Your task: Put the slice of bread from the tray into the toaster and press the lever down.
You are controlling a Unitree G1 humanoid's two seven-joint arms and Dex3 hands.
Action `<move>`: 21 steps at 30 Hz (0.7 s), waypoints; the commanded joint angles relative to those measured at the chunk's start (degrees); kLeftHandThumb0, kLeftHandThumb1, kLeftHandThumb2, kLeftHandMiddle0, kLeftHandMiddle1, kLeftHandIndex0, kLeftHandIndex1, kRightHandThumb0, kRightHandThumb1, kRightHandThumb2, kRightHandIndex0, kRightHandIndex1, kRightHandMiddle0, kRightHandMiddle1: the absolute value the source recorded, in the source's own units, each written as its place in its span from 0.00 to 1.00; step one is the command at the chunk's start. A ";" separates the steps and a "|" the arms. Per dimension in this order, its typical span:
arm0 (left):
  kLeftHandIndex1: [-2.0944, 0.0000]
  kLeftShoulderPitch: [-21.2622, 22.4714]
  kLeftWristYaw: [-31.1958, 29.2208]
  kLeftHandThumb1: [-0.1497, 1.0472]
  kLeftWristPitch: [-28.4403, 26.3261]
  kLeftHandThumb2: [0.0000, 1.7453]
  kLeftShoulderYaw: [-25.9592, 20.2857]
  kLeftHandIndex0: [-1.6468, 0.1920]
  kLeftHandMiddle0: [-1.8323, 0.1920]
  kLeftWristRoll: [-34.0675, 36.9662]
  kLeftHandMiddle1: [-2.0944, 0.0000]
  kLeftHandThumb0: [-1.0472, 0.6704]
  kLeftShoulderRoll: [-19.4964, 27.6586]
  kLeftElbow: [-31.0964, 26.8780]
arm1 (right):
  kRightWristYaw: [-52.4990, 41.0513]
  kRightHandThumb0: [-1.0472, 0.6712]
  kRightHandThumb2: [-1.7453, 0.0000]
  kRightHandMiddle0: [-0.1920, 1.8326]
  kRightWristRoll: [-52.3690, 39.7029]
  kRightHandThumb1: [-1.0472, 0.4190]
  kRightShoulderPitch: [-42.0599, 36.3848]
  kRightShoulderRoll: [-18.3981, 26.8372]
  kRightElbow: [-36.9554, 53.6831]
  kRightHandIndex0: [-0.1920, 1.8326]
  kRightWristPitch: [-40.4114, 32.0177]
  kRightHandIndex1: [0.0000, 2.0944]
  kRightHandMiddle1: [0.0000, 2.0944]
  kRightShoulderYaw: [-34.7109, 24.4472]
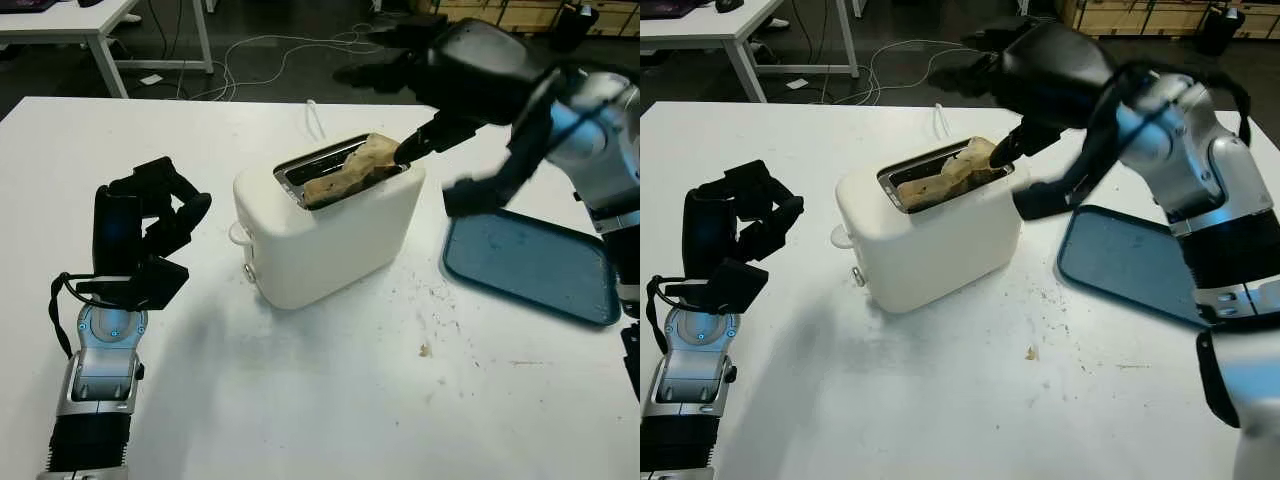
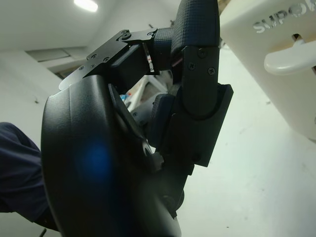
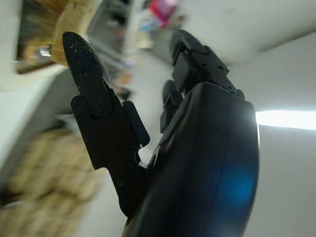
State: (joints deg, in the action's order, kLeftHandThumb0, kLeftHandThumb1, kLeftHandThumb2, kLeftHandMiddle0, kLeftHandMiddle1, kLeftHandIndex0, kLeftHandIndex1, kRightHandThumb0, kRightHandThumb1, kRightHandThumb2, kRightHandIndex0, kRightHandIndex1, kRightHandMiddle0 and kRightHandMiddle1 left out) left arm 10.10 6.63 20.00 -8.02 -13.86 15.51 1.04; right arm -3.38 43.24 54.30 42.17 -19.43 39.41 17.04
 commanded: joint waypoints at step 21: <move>0.28 0.35 0.20 0.89 1.10 0.21 0.23 0.32 0.26 -0.08 0.23 0.14 0.19 0.38 | 17.27 0.20 1.00 0.41 1.78 0.24 -8.51 1.36 -8.04 0.31 11.18 0.23 0.01 -0.94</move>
State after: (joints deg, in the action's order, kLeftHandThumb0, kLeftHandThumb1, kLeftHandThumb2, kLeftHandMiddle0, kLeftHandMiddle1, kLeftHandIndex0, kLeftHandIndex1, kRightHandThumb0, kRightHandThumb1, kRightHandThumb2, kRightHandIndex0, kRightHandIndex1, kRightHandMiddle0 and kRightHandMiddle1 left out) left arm 10.17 6.69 20.57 -8.01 -13.87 15.53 1.15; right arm 13.64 46.08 46.50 43.76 -27.80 51.79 17.02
